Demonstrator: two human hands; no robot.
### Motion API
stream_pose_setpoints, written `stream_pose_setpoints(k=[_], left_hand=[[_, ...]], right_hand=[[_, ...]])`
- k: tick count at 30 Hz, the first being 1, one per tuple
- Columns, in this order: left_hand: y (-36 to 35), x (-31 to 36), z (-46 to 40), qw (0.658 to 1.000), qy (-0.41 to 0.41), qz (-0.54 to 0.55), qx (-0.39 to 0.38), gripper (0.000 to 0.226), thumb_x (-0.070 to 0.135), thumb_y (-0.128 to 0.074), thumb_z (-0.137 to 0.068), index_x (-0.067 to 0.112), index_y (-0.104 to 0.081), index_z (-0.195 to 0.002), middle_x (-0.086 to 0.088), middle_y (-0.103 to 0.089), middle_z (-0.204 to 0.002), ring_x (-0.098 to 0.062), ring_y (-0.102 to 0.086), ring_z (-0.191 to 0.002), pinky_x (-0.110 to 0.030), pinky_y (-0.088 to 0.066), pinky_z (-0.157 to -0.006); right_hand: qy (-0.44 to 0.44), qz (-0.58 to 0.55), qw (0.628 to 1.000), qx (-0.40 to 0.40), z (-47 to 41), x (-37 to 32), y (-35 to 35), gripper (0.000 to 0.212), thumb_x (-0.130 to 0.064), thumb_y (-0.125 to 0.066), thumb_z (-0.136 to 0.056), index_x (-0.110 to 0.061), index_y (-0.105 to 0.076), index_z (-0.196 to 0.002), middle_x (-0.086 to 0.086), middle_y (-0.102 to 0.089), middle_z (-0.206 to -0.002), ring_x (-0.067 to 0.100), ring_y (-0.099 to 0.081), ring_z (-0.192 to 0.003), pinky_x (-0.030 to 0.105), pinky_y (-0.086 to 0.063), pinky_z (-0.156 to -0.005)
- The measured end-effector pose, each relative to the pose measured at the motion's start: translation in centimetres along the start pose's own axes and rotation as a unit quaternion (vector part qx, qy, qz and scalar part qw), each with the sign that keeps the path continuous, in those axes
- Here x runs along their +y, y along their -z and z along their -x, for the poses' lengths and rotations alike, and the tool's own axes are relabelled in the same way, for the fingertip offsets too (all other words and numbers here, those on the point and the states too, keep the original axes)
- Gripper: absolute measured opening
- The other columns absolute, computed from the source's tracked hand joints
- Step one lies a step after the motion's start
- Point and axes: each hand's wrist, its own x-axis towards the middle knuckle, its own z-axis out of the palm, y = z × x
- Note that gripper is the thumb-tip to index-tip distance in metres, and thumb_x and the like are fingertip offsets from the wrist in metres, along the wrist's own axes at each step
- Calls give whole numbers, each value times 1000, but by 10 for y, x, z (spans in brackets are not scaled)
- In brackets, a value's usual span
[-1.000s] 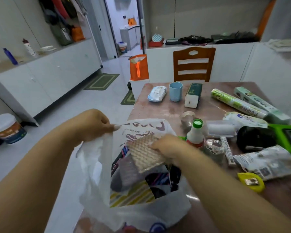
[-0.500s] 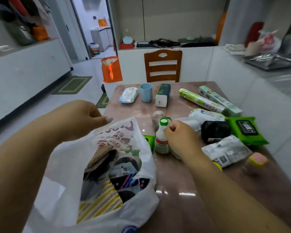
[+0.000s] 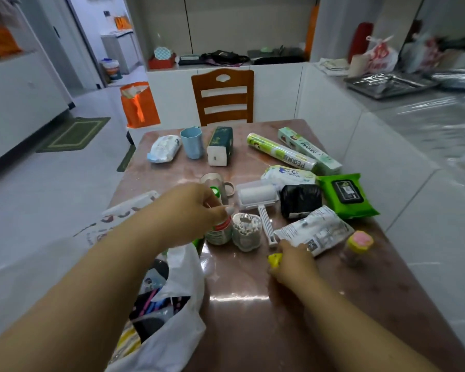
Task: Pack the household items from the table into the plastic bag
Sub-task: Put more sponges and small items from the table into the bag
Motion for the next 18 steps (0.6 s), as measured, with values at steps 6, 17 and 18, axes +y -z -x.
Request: stream_pose_setpoints(k=[6, 17, 18], left_hand=[[-116, 1, -50, 894, 123, 427, -56, 46, 57, -52, -86, 17, -63, -105, -11, -68, -105, -26, -65, -93, -39, -54, -76], [-187, 25, -76, 635, 243, 717, -154, 39, 33, -51, -95, 0, -58, -114, -24, -64, -93, -34, -64, -78, -37, -59, -48], [-190, 27, -78, 632, 244, 719, -155, 38, 32, -51, -95, 1, -58, -116, -24, -63, -95, -35, -64, -79, -38, -59, -50]], right_hand=[[67, -305, 950, 1, 13, -13, 59, 56, -34, -82, -66, -23, -51, -111, -4, -62, -99, 17, -63, -89, 30, -49, -71], [-173, -86, 950, 246, -13, 87, 63, 60, -26, -72, -73, -9, -47, -125, 19, -47, -128, 39, -45, -118, 44, -41, -93], [-179, -106, 951, 227, -16, 94, 56, 67, -24, -75, -73, -9, -43, -129, 21, -44, -130, 40, -46, -118, 44, -42, -93]])
